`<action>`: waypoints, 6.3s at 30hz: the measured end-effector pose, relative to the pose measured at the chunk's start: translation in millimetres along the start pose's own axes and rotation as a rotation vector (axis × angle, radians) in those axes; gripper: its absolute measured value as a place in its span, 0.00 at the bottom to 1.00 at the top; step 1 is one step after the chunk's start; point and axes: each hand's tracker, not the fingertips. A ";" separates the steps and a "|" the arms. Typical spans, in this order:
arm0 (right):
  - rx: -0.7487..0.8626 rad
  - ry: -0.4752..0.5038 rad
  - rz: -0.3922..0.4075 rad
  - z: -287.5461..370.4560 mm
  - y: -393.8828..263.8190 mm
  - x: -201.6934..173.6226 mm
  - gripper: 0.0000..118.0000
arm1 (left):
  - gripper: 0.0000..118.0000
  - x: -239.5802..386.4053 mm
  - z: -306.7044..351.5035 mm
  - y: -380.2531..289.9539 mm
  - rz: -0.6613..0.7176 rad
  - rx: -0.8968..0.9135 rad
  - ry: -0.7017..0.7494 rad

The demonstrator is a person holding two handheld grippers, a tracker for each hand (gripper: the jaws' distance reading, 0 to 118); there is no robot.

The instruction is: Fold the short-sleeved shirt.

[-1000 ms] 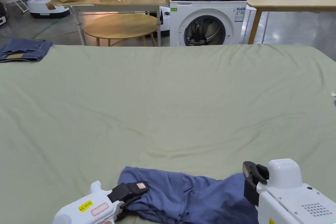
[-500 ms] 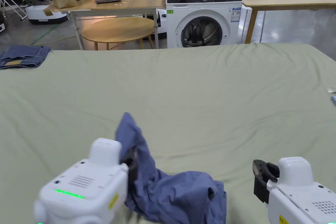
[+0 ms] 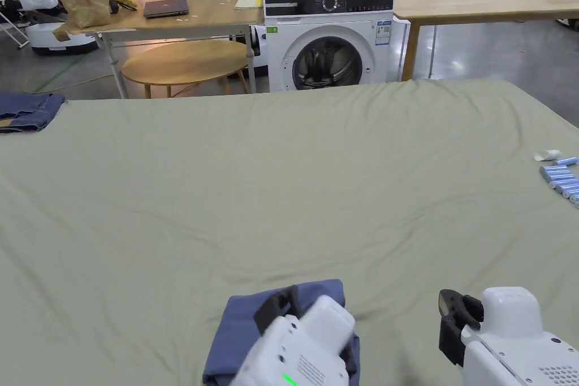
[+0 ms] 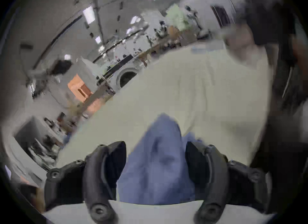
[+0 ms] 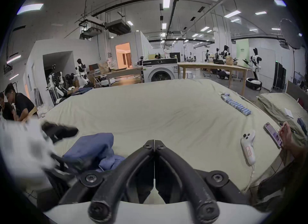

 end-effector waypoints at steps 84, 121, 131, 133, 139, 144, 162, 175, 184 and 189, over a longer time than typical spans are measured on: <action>-0.344 0.397 0.031 -106.8 -4.0 -162.8 0.00 | 0.99 -538.2 112.9 -382.7 1.340 -0.078 -0.046; 0.318 -0.051 0.215 -25.2 232.5 -104.6 0.00 | 0.00 -230.6 88.5 97.4 0.508 0.275 0.379; 0.312 -0.022 0.189 -26.2 223.5 -106.8 0.64 | 0.83 -233.9 100.1 97.6 0.510 0.316 0.368; 0.329 -0.024 0.191 -24.6 221.3 -108.0 0.75 | 0.98 -234.8 103.6 97.6 0.511 0.339 0.364; 0.366 -0.042 0.164 -24.4 219.8 -112.8 0.91 | 0.98 -234.7 102.2 102.4 0.522 0.340 0.347; 0.371 -0.035 0.152 -18.9 223.2 -114.9 0.93 | 0.98 -233.4 98.7 96.1 0.541 0.382 0.316; 0.368 -0.134 0.140 -7.8 224.9 -129.9 0.94 | 0.98 -219.2 92.9 100.7 0.464 0.348 0.347; 0.319 -0.080 0.043 -4.0 229.8 -127.4 0.94 | 0.98 -220.7 96.3 99.9 0.479 0.358 0.344; 0.316 -0.115 0.045 -6.0 229.3 -128.5 0.94 | 0.98 -219.1 97.9 103.7 0.472 0.364 0.341; 0.315 -0.113 0.048 -6.7 226.9 -128.9 0.94 | 0.98 -218.3 97.3 104.8 0.481 0.366 0.341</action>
